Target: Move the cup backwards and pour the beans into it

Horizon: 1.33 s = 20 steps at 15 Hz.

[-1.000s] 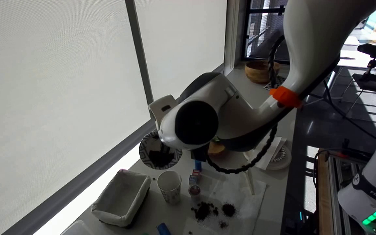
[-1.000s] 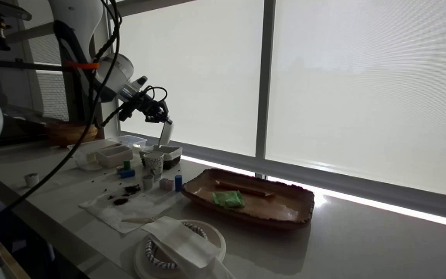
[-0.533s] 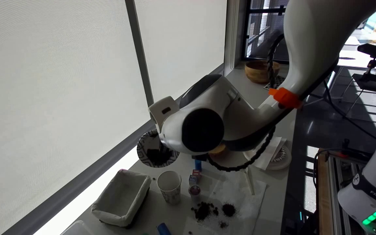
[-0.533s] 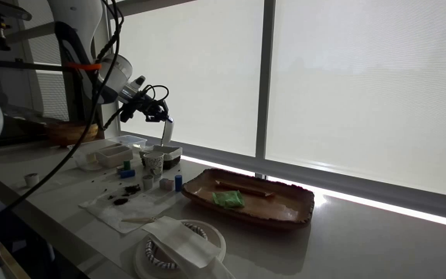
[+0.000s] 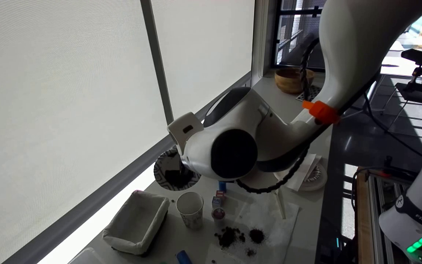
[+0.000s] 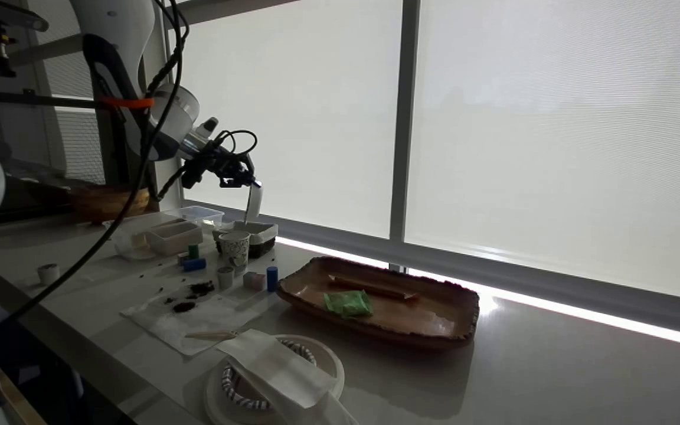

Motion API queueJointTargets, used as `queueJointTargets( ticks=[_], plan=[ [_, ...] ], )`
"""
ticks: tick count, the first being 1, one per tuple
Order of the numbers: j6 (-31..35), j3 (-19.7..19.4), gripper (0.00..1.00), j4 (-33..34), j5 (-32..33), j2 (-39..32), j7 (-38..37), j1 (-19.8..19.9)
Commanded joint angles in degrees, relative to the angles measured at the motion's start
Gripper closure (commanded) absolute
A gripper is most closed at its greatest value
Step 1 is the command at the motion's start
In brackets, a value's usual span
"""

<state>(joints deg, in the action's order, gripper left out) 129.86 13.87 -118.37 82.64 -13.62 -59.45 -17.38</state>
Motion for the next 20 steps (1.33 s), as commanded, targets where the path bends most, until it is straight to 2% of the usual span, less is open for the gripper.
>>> queueJointTargets(
  ticks=[1, 11, 20],
  plan=[
    [0.83, 0.46, 0.99, -2.77, 1.69, 1.87, 0.83, 0.31],
    [0.18, 2.07, 0.99, -4.05, 3.38, 2.78, 7.85, -0.33],
    [-0.66, 2.23, 0.99, -4.35, 6.95, 2.76, 6.81, -0.35]
  ],
)
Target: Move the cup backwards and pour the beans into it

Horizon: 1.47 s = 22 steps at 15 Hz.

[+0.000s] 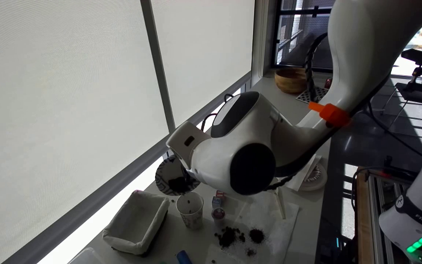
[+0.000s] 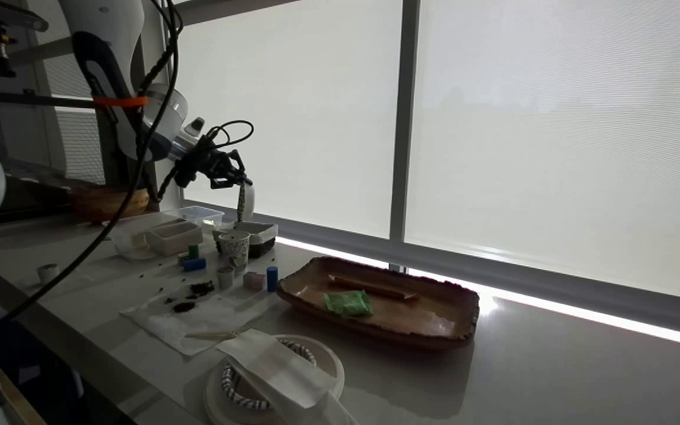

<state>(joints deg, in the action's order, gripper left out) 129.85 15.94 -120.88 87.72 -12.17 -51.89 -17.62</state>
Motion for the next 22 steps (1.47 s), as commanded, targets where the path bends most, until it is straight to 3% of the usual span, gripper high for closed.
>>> queueJointTargets(
  ticks=[1, 22],
  plan=[
    [-0.70, 0.15, 0.99, -1.86, 1.96, 1.28, -0.75, -0.07],
    [-1.11, 0.07, 0.99, -3.88, 3.65, 3.66, -10.13, 0.58]
  ],
)
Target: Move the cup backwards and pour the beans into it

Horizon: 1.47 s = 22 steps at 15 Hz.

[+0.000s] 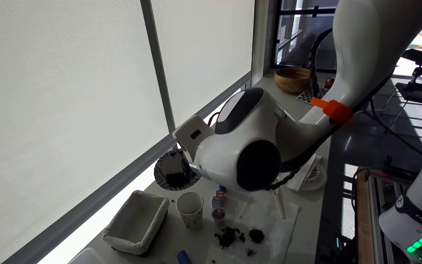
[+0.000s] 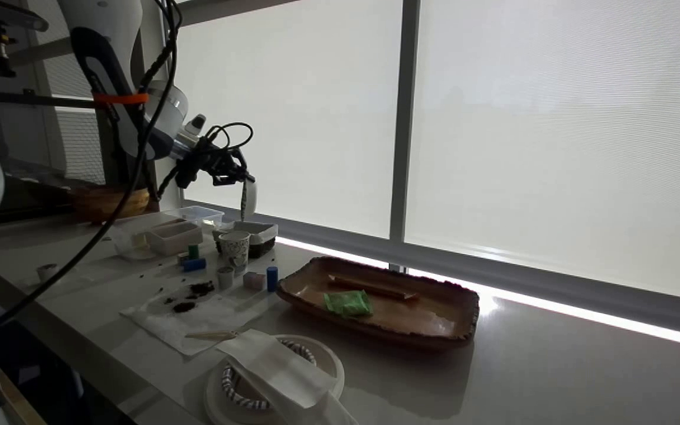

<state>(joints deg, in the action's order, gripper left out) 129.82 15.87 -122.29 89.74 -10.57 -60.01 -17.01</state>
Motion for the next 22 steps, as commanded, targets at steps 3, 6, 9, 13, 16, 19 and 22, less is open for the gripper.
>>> queueJointTargets(
  ticks=[3, 6, 9, 13, 16, 19, 22],
  plan=[
    [-1.61, 0.31, 0.99, -2.81, 2.04, 2.32, -0.78, -0.26],
    [-2.85, 0.77, 0.99, -3.05, 3.20, 2.37, 2.02, -0.78],
    [-3.86, 1.32, 0.99, -3.19, 3.84, 2.30, 4.44, -1.20],
    [-3.07, 1.83, 0.99, -3.50, 3.55, 2.20, 7.58, -1.29],
    [-3.63, 2.08, 0.99, -4.20, 4.15, 2.28, 9.50, -1.46],
    [-3.88, 2.15, 0.99, -4.59, 4.74, 2.44, 9.74, -1.56],
    [-3.92, 2.21, 0.99, -4.73, 5.49, 2.43, 9.32, -1.64]
  ],
)
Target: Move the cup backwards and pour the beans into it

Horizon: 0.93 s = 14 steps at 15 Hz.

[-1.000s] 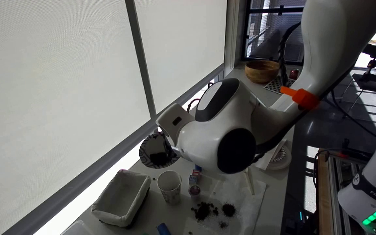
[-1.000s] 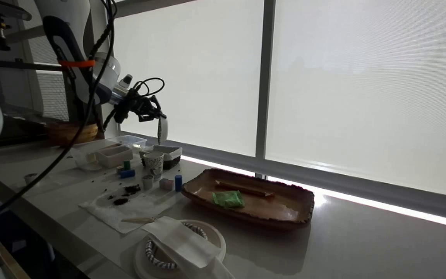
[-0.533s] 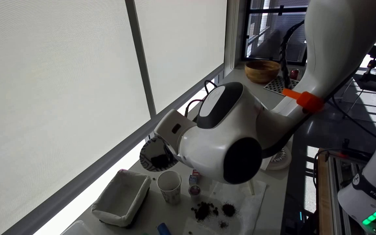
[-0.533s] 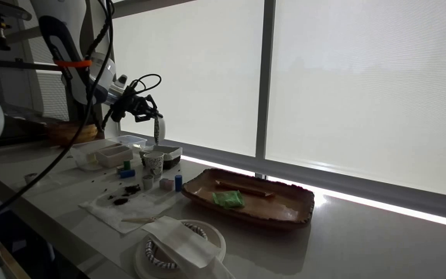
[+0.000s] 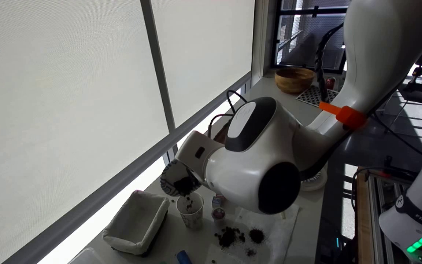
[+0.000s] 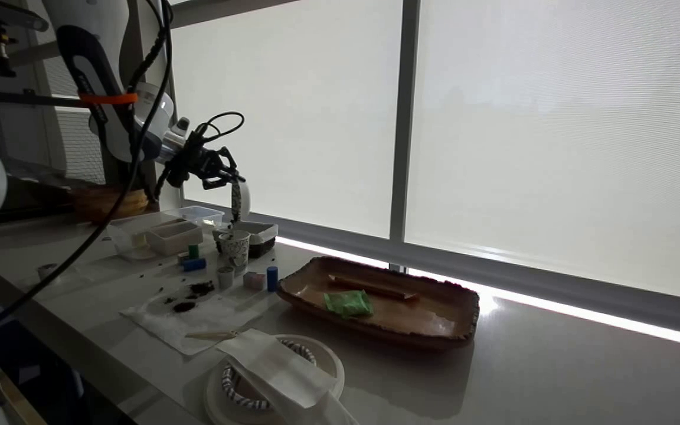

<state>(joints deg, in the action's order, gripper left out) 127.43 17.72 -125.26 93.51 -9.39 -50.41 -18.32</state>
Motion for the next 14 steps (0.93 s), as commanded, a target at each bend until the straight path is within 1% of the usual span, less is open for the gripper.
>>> queueJointTargets(
  ticks=[1, 6, 10, 14],
  plan=[
    [-1.55, 0.39, 0.99, -1.83, 1.94, 1.26, -0.25, -0.35],
    [-2.33, 0.53, 0.99, -2.15, 3.34, 1.12, -0.52, -0.42],
    [-3.57, 0.66, 0.99, -2.67, 5.85, 1.55, -1.60, -0.44],
    [-3.50, 0.78, 0.99, -2.80, 7.16, 1.65, -1.65, -0.37]
  ],
)
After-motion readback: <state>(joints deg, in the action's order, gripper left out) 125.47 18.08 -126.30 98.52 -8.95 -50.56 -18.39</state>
